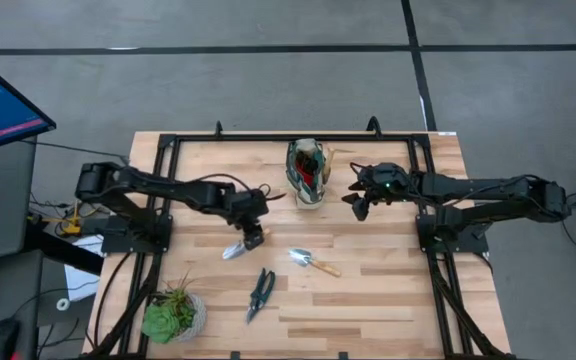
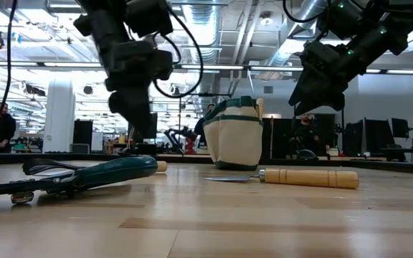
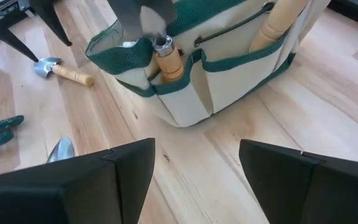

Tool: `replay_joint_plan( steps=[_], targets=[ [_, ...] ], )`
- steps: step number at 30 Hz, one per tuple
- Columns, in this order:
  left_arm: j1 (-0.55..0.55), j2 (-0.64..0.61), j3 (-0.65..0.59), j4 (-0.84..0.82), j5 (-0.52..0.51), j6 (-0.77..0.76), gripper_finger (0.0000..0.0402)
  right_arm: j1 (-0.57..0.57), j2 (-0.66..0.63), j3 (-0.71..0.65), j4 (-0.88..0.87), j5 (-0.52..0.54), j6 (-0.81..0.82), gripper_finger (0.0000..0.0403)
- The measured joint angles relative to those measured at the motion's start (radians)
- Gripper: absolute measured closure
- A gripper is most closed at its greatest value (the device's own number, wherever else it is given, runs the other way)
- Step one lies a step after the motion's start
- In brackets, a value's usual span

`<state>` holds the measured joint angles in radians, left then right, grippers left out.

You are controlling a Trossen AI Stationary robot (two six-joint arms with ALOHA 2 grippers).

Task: Pick & Place Garden tools in Gardening bag
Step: Put the trowel into the gardening bag

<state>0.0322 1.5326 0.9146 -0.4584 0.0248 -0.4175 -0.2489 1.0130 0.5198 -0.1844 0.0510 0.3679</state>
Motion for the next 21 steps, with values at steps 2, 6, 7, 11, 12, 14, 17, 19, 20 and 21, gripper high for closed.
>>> replay_joint_plan(
  steps=[2, 6, 7, 11, 12, 14, 17, 19, 20, 21],
  targets=[
    [-0.004, 0.011, 0.000, 0.037, -0.003, 0.014, 0.0216, 0.000, 0.000, 0.000, 0.000, -0.002, 0.000, 0.0177],
    [-0.010, 0.050, 0.000, 0.041, -0.034, 0.041, 0.0215, 0.000, 0.000, 0.000, 0.000, -0.002, 0.000, 0.0177],
    [-0.010, 0.061, 0.000, 0.040, -0.037, 0.043, 0.0215, 0.000, 0.000, 0.000, 0.000, -0.002, 0.000, 0.0177],
    [-0.009, 0.109, 0.000, 0.052, -0.045, 0.045, 0.0215, 0.000, 0.000, 0.000, 0.000, -0.002, 0.000, 0.0177],
    [-0.009, 0.123, 0.000, 0.057, -0.044, 0.046, 0.0215, 0.000, 0.000, 0.000, 0.000, -0.002, 0.000, 0.0177],
    [-0.011, 0.150, 0.000, 0.059, -0.044, 0.049, 0.0215, 0.000, 0.000, 0.000, -0.001, -0.002, 0.000, 0.0177],
    [-0.012, 0.196, 0.000, 0.067, -0.044, 0.078, 0.0215, 0.000, 0.000, 0.000, -0.005, -0.002, 0.000, 0.0177],
    [-0.012, 0.219, 0.002, 0.077, -0.050, 0.092, 0.0215, 0.000, 0.000, 0.000, -0.006, -0.003, 0.000, 0.0177],
    [-0.011, 0.229, 0.005, 0.083, -0.050, 0.098, 0.0215, 0.000, 0.000, 0.000, -0.007, -0.004, 0.000, 0.0177],
    [-0.011, 0.234, 0.005, 0.083, -0.056, 0.105, 0.0215, 0.000, 0.000, 0.000, -0.009, -0.007, 0.000, 0.0177]
  ],
)
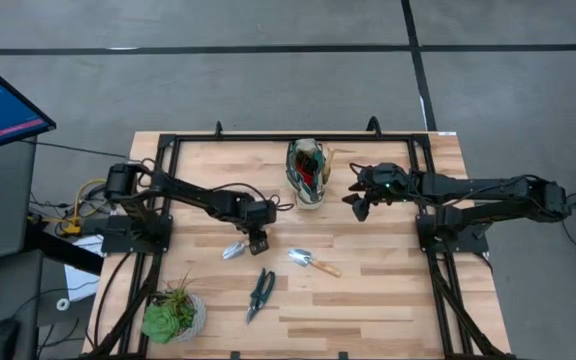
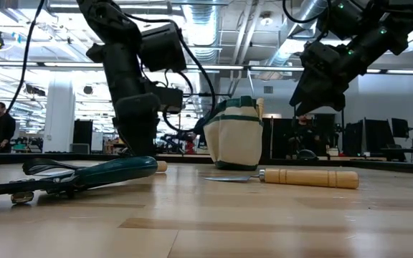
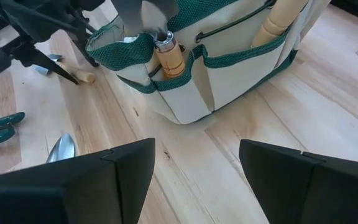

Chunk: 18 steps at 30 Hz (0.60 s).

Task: Pick & Place Garden tools in Gardening bag
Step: Put the trowel into the gardening bag

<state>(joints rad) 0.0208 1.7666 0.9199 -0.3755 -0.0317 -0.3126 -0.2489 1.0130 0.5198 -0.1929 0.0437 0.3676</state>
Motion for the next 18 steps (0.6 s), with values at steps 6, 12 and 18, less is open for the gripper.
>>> replay_joint_plan(
  steps=[6, 12, 18],
  targets=[
    [0.000, 0.020, 0.000, 0.002, -0.010, 0.034, 0.0274, 0.000, 0.000, 0.000, -0.011, -0.014, 0.000, 0.0177],
    [0.004, 0.020, -0.001, -0.002, -0.006, 0.046, 0.0385, 0.000, 0.000, 0.000, -0.012, -0.014, 0.001, 0.0177],
    [0.004, -0.031, -0.009, 0.022, -0.008, 0.046, 0.0395, 0.000, 0.000, 0.000, -0.012, -0.014, 0.026, 0.0177]
  ],
)
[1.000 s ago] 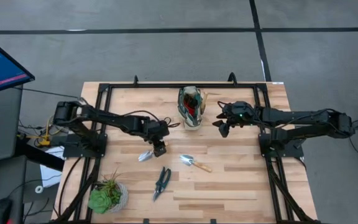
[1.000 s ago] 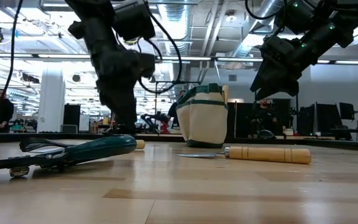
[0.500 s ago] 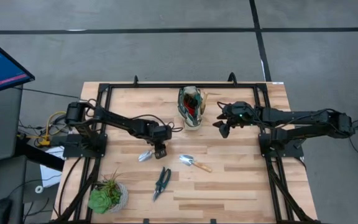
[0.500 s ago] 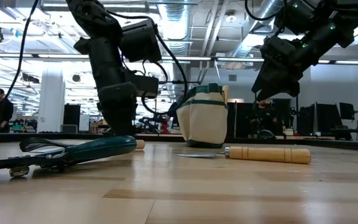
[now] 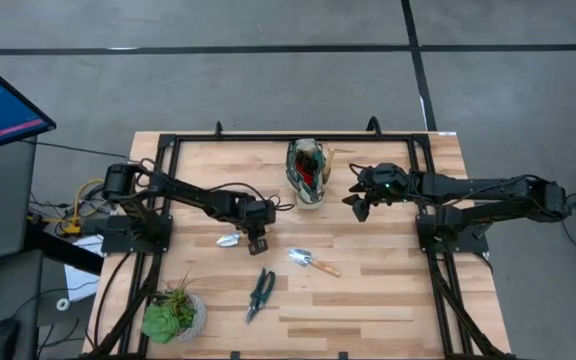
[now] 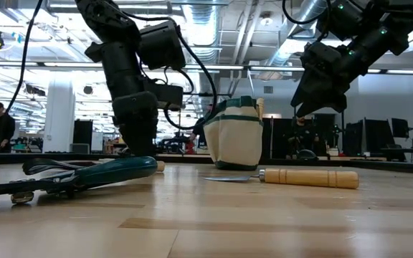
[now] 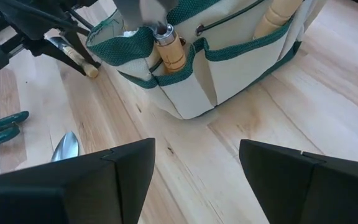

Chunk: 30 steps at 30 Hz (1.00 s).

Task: Pick & Place Garden tools in Gardening bag
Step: Put the trowel into the gardening bag

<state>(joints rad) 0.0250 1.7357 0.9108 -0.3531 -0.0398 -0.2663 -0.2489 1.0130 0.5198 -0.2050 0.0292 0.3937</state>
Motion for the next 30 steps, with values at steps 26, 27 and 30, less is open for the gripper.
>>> replay_joint_plan(
  steps=[26, 27, 30],
  targets=[
    [0.441, -0.390, -0.349, 1.366, -0.123, -0.074, 0.0396, 0.006, 0.000, 0.000, 0.026, -0.006, 0.001, 0.0177],
    [0.441, -0.367, -0.356, 1.411, -0.114, -0.074, 0.0396, 0.006, 0.000, 0.000, 0.026, -0.006, 0.001, 0.0177],
    [0.441, -0.300, -0.355, 1.501, -0.091, -0.047, 0.0396, 0.006, 0.000, 0.000, 0.026, -0.006, 0.001, 0.0177]
  ],
)
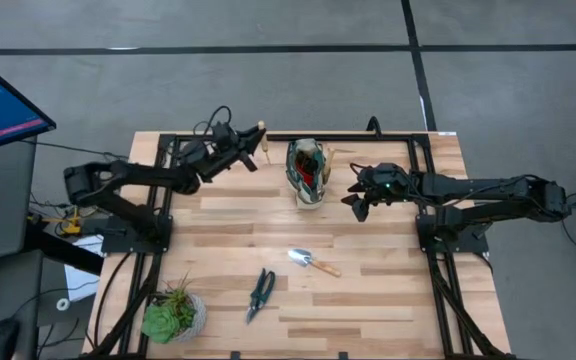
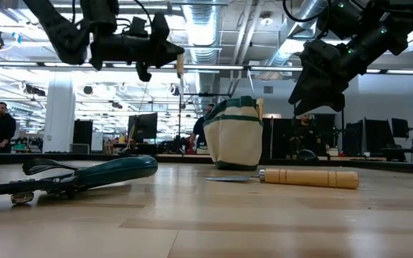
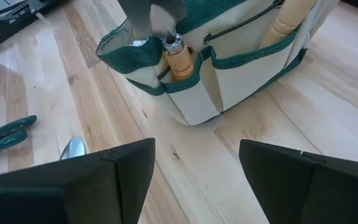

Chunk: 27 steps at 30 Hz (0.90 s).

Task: Pick & Place Garden tools in Gardening bag
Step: Put the trowel into the gardening bag

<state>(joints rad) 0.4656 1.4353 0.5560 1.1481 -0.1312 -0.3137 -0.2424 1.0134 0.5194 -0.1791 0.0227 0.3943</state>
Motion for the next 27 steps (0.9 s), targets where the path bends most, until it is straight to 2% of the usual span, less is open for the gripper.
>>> replay_joint_plan(
  steps=[10, 19, 27],
  targets=[
    [0.024, 0.172, 0.004, 0.199, 0.000, 0.022, 0.0396, 0.000, 0.000, 0.000, 0.000, -0.002, 0.000, 0.0177],
    [0.063, 0.287, 0.127, 0.204, 0.101, 0.021, 0.0396, -0.003, 0.000, 0.000, 0.000, -0.001, -0.003, 0.0177],
    [0.107, 0.316, 0.139, 0.200, 0.128, 0.021, 0.0396, -0.003, 0.000, 0.000, 0.000, -0.001, -0.003, 0.0177]
  ],
)
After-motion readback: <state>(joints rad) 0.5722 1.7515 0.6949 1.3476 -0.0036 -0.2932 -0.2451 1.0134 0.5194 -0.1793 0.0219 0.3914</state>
